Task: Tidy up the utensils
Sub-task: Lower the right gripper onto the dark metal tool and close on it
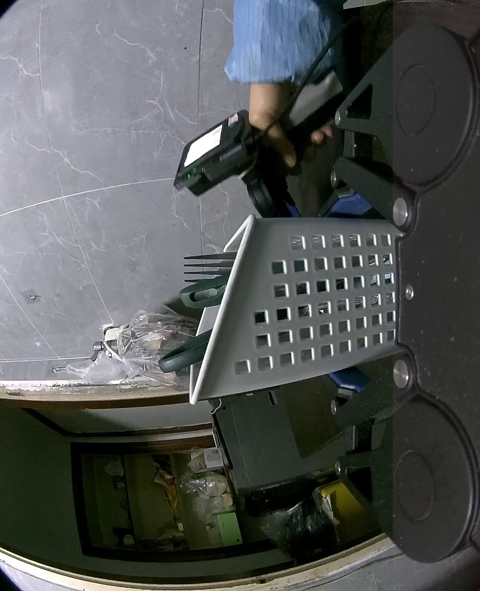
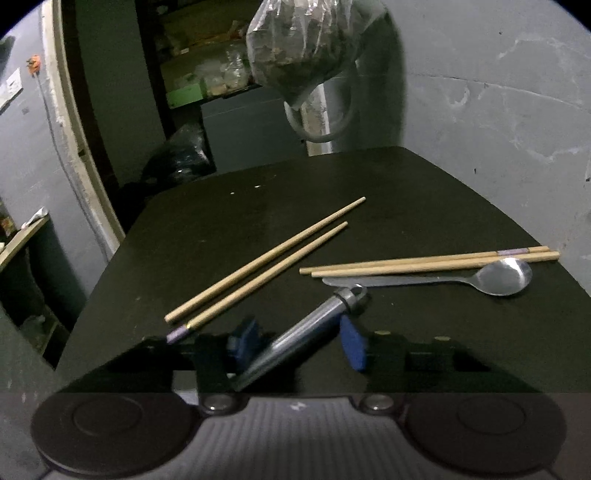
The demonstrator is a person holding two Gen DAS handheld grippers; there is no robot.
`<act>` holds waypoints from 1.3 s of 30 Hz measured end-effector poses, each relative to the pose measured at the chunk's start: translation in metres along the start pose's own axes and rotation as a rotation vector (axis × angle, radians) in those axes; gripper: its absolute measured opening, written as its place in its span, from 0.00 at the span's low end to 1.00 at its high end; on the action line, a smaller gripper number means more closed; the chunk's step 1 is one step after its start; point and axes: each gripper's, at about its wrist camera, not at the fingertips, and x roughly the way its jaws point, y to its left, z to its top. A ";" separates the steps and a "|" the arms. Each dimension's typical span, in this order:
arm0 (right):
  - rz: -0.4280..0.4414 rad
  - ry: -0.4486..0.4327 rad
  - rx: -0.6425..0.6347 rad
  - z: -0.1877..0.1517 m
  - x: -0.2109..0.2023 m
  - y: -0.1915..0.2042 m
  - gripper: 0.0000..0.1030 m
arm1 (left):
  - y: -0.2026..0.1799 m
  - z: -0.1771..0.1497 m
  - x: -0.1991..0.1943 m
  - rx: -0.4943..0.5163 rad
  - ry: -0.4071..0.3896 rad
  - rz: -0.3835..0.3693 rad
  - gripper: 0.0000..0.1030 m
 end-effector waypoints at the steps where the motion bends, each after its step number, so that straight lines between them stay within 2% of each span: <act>1: 0.010 0.002 -0.001 -0.002 -0.003 -0.002 0.39 | 0.000 0.000 0.000 0.000 0.000 0.000 0.76; 5: 0.057 0.010 -0.004 -0.008 -0.012 -0.008 0.27 | 0.000 0.000 0.000 0.001 0.000 0.000 0.76; 8: 0.077 0.022 -0.037 -0.016 -0.023 -0.007 0.23 | 0.000 0.000 0.000 0.000 0.001 -0.001 0.76; 11: 0.096 0.052 -0.082 -0.026 -0.039 -0.005 0.20 | -0.001 0.000 0.001 0.000 0.000 -0.001 0.76; 18: 0.113 0.086 -0.134 -0.048 -0.072 -0.002 0.20 | -0.001 0.000 0.001 0.001 0.001 -0.001 0.76; 21: 0.113 0.089 -0.138 -0.051 -0.077 -0.003 0.23 | -0.001 -0.001 0.001 0.002 0.001 0.001 0.76; 23: 0.122 0.089 -0.135 -0.050 -0.078 -0.003 0.38 | -0.001 -0.001 0.001 0.002 0.002 0.002 0.76; 24: 0.121 0.088 -0.133 -0.049 -0.077 -0.003 0.40 | -0.001 -0.001 0.002 0.002 0.002 0.002 0.76; 31: 0.128 0.086 -0.120 -0.039 -0.061 0.000 0.44 | -0.001 -0.001 0.001 0.003 0.001 0.002 0.76; 36: 0.094 0.077 -0.142 -0.036 -0.052 0.009 0.30 | -0.001 -0.001 0.001 0.002 0.001 0.002 0.76; 37: 0.084 0.076 -0.156 -0.037 -0.051 0.011 0.19 | -0.001 -0.001 0.001 0.002 0.000 0.002 0.76; 39: 0.067 0.075 -0.179 -0.038 -0.051 0.015 0.19 | -0.001 -0.001 0.001 0.003 0.001 0.002 0.76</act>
